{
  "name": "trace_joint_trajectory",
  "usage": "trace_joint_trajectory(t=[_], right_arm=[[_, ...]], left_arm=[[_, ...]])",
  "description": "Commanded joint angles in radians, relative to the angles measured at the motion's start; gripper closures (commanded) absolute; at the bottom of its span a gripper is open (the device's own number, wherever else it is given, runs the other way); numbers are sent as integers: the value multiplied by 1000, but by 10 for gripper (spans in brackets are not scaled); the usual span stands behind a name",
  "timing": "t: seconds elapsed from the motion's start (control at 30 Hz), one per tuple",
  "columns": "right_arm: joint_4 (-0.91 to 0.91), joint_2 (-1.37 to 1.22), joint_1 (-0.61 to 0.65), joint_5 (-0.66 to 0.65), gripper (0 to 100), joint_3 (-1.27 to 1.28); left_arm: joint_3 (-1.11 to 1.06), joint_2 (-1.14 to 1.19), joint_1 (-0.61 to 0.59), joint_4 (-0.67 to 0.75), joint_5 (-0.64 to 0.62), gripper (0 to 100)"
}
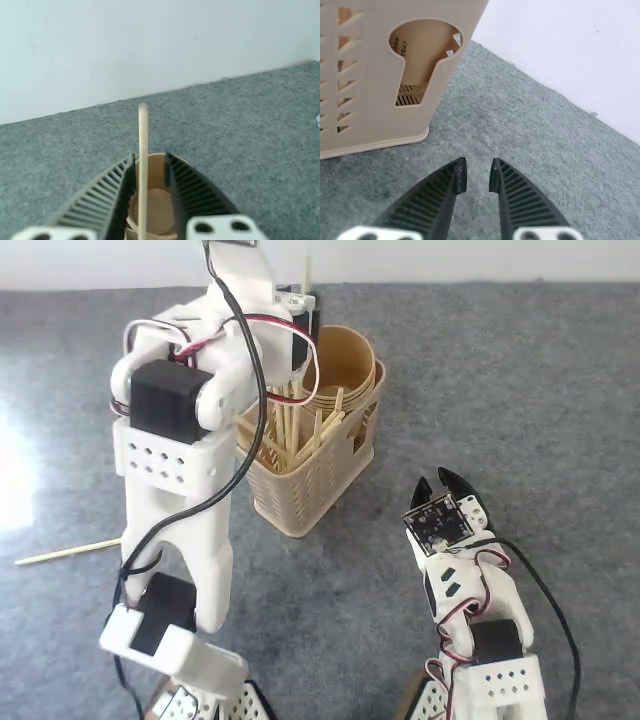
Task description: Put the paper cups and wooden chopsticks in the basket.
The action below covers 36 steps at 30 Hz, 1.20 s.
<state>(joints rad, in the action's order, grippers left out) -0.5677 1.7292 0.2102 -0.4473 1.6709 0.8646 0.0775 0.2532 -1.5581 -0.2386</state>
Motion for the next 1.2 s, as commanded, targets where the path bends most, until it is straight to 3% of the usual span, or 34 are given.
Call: trace_joint_trajectory(t=[0.0,0.2,0.43,0.6,0.7,0.8,1.07,1.17], right_arm=[[19,1,5,-12,912,17],[18,1,4,-14,912,17],[19,1,4,-14,912,17],[16,1,7,-12,912,17],[15,1,7,-11,912,17],[15,1,7,-9,912,17],[13,1,7,-8,912,17],[13,1,7,-8,912,17]], left_arm=[[7,-26,-6,-3,9,807],[10,-46,-6,-3,34,803],[74,-304,-32,-193,528,809],[-39,-473,-400,-196,585,805],[-200,-528,-608,-196,802,805],[-409,-563,-721,-196,1013,805],[-917,-575,-913,-192,1731,806],[-1055,-578,-957,-163,1870,806]])
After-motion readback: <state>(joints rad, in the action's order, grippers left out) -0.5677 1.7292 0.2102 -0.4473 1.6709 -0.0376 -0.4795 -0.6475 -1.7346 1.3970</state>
